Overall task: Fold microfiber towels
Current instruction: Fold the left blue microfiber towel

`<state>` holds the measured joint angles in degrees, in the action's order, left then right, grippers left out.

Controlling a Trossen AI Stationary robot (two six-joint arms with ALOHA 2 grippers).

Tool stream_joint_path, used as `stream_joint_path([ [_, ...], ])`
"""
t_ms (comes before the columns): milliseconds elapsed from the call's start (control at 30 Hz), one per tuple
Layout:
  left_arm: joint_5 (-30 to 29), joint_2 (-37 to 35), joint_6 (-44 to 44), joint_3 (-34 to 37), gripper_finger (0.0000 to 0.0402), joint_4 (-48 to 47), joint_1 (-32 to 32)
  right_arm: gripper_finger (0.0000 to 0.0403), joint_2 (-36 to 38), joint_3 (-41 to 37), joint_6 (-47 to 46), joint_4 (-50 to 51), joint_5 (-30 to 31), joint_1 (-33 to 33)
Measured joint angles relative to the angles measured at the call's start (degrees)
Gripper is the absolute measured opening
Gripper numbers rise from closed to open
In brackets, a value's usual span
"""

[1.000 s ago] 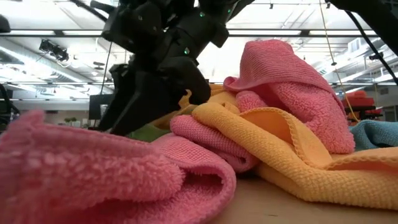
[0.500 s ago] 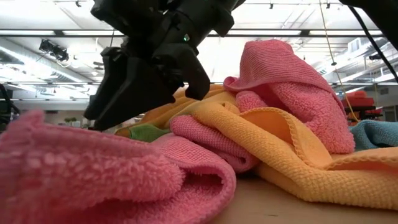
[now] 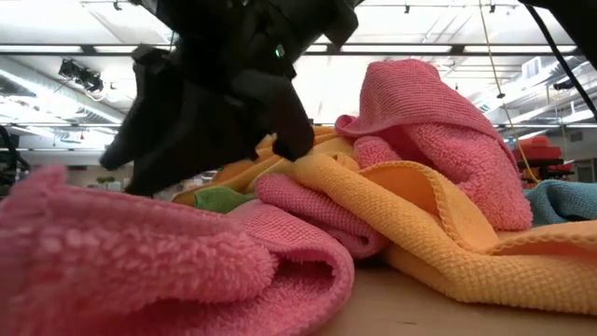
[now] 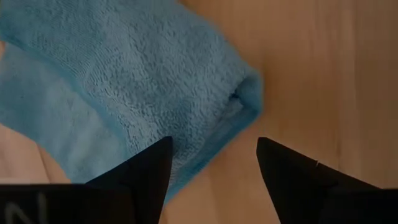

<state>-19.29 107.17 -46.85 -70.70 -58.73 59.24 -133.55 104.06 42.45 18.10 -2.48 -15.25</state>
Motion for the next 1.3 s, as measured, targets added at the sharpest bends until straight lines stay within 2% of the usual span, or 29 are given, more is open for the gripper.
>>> stream_joint_path([
  [133, 0.0, 2.1, -0.7, 0.0, 0.0243, -0.7, 0.8, 0.0255, 0.0, -3.3, 4.1, -4.6, 1.2, 0.1],
  [333, 0.5, 4.0, -3.4, 0.0, 0.0238, -0.6, 1.2, 0.0257, -0.1, -9.1, 15.2, -12.6, 1.7, 0.5],
  [433, 0.6, 4.0, -4.2, 0.0, 0.0232, -0.4, 1.2, 0.0257, 0.0, -10.3, 17.2, -15.4, 3.6, 0.8],
  [733, 0.5, 4.0, -5.0, 0.0, 0.0215, -0.2, 0.9, 0.0249, 0.0, -10.3, 19.5, -16.1, 2.4, 2.9],
  [867, 0.5, 4.0, -5.2, 0.0, 0.0209, 0.2, 0.9, 0.0202, -0.1, -10.3, 19.9, -16.0, 0.3, 3.2],
  [1067, 0.5, 4.0, -7.7, 0.0, 0.0207, 0.4, 0.9, 0.0103, -0.1, -10.3, 16.7, -16.4, -1.9, 2.9],
  [1167, -1.5, 4.0, -9.8, -0.6, 0.0206, 0.3, 0.9, 0.0060, -0.1, -10.3, 14.2, -16.6, -3.8, 2.9],
  [1300, -4.8, 3.9, -9.5, -4.3, 0.0197, -1.5, 1.0, 0.0033, -0.1, -10.3, 11.6, -16.5, -4.8, 3.0],
])
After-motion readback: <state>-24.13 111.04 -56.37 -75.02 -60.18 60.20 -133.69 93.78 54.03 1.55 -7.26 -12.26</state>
